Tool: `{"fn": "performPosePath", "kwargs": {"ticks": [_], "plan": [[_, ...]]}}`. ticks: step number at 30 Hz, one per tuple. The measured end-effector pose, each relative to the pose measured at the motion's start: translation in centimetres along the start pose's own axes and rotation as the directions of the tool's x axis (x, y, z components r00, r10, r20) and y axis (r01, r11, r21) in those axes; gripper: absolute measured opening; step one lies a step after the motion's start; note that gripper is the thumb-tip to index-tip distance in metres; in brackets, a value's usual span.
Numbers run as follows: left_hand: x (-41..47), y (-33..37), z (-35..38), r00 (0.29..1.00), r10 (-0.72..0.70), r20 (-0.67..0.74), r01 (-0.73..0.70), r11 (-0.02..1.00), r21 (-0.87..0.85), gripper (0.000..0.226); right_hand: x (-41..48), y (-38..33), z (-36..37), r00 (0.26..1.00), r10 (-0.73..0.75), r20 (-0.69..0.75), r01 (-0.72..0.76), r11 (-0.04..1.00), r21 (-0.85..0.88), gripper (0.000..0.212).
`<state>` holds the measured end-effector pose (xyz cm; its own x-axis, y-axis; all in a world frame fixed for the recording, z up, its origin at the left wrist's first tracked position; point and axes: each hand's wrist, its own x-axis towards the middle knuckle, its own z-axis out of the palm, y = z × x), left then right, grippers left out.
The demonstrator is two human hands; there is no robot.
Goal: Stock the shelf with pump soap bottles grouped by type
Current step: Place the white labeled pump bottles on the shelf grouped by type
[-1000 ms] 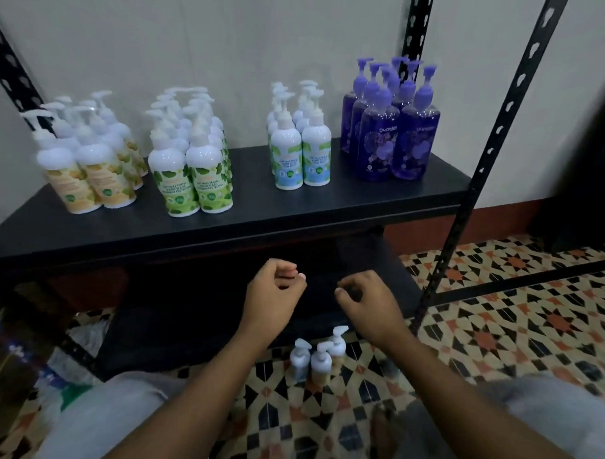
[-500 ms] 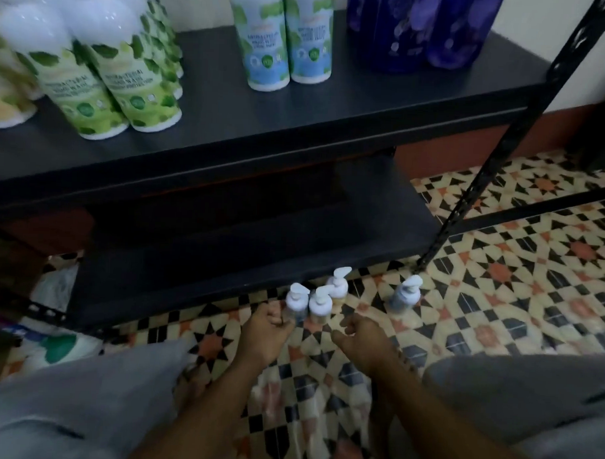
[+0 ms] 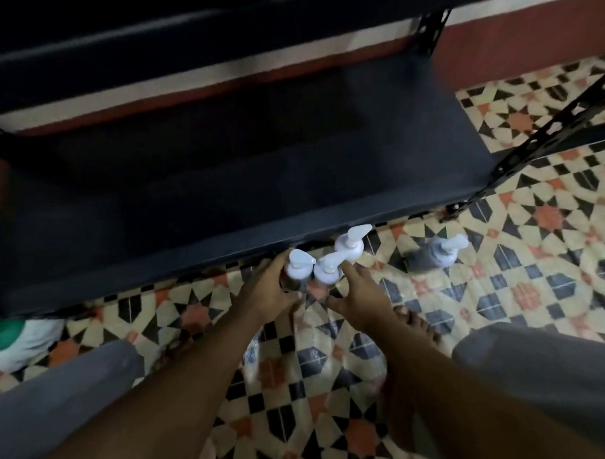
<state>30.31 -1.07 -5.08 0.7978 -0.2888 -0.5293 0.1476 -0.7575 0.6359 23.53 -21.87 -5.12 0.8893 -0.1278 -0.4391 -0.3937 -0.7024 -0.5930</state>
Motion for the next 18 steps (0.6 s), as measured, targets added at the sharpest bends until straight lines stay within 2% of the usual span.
{"fn": "performPosePath", "kwargs": {"ticks": [4,7,11,15,16,18], "plan": [[-0.9,3.3,0.0,0.997,-0.004,-0.072,0.01,0.996,0.092,0.078,0.5,0.0,0.7,0.999,-0.003,-0.044,0.003,1.0,0.01,0.071],[-0.9,3.3,0.8,0.984,0.046,-0.172,-0.025,0.992,0.121,0.063,0.1,-0.1,1.3,0.995,-0.001,-0.096,0.01,0.995,0.096,0.065],[-2.3,3.2,1.1,0.973,-0.001,-0.233,0.02,0.997,0.08,0.057,-1.1,-0.3,1.2,0.994,0.028,-0.105,-0.007,0.981,0.191,0.059],[-5.6,2.9,0.3,0.967,-0.067,-0.247,0.064,0.998,-0.02,0.058,-2.7,-0.5,0.2,0.99,0.073,-0.119,-0.057,0.99,0.131,0.039],[-6.7,2.9,0.1,0.967,-0.07,-0.246,0.065,0.997,-0.028,0.058,-3.2,-0.8,-0.2,0.989,0.093,-0.117,-0.077,0.988,0.137,0.04],[-8.9,2.7,-0.3,0.966,-0.072,-0.247,0.061,0.997,-0.05,0.059,-4.2,-1.5,-1.0,0.987,0.131,-0.09,-0.117,0.982,0.149,0.053]]}}
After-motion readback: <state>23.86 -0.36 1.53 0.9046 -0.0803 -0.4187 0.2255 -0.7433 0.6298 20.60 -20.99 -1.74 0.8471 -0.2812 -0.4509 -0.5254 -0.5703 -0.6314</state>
